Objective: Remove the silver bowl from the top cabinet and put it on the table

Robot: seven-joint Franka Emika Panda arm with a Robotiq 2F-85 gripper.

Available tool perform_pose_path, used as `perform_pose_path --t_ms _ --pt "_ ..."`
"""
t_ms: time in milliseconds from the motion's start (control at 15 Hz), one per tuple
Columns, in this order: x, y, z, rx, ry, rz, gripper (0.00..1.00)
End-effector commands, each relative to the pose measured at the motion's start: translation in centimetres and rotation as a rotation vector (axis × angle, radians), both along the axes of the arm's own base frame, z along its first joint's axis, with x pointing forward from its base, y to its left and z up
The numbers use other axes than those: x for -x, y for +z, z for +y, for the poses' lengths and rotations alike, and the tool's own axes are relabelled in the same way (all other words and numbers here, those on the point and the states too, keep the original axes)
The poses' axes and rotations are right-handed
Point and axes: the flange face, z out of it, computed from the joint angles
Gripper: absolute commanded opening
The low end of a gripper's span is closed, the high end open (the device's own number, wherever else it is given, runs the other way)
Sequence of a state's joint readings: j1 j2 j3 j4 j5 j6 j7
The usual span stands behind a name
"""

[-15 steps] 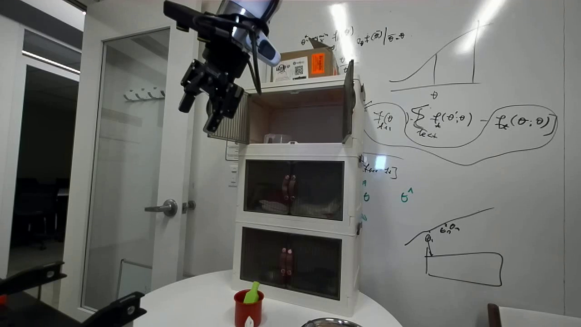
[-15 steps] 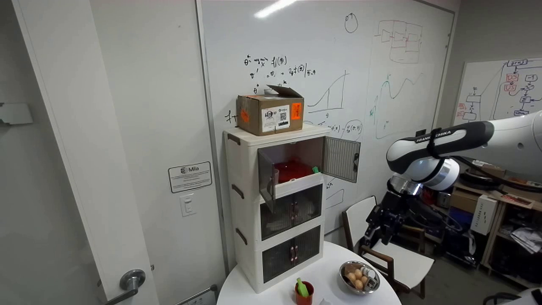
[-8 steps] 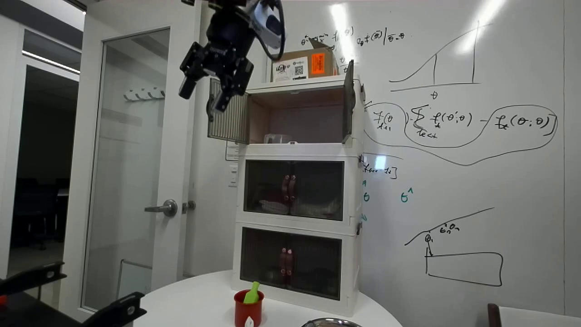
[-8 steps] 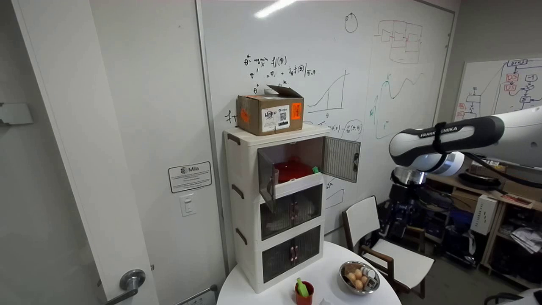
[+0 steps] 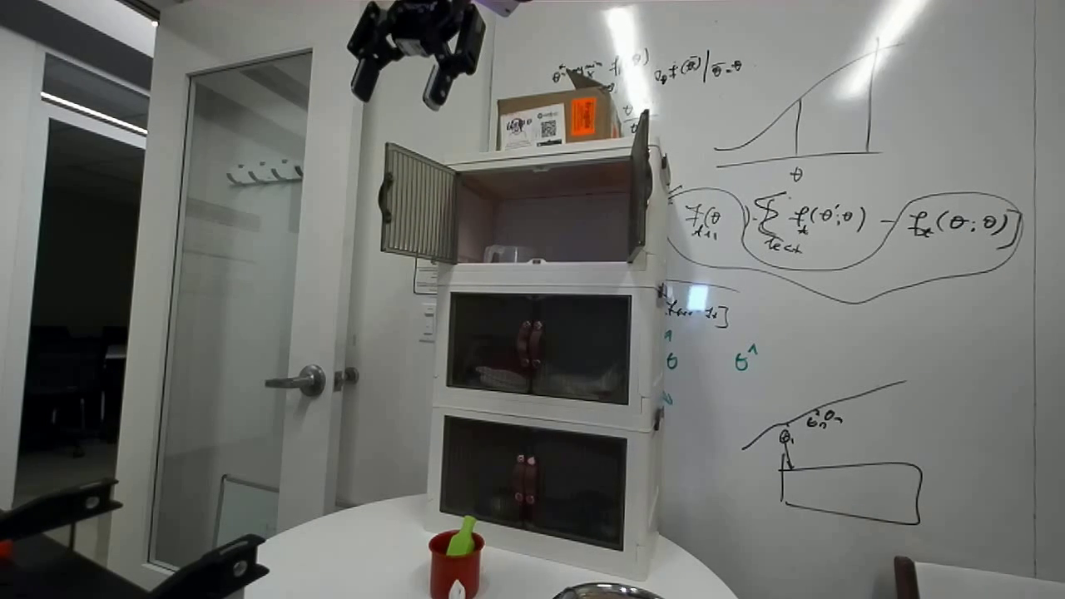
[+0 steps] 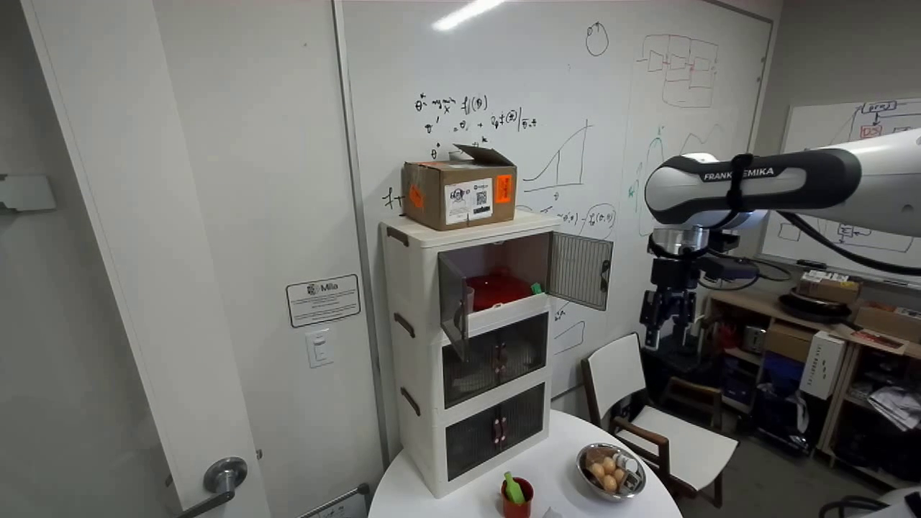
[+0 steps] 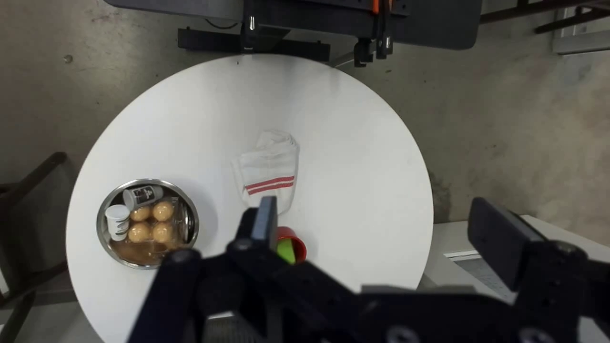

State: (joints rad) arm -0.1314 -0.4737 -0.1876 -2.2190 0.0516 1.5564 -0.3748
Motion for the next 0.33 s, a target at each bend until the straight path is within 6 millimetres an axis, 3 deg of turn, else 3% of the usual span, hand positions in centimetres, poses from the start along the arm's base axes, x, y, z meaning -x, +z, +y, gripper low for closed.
perform_pose_path --t_ms 0,267 --pt "-0.21 -0.09 -0.07 0.000 0.000 0.006 1.00" --pt "-0.53 -0.55 -0.16 -0.001 -0.001 0.018 1.00"
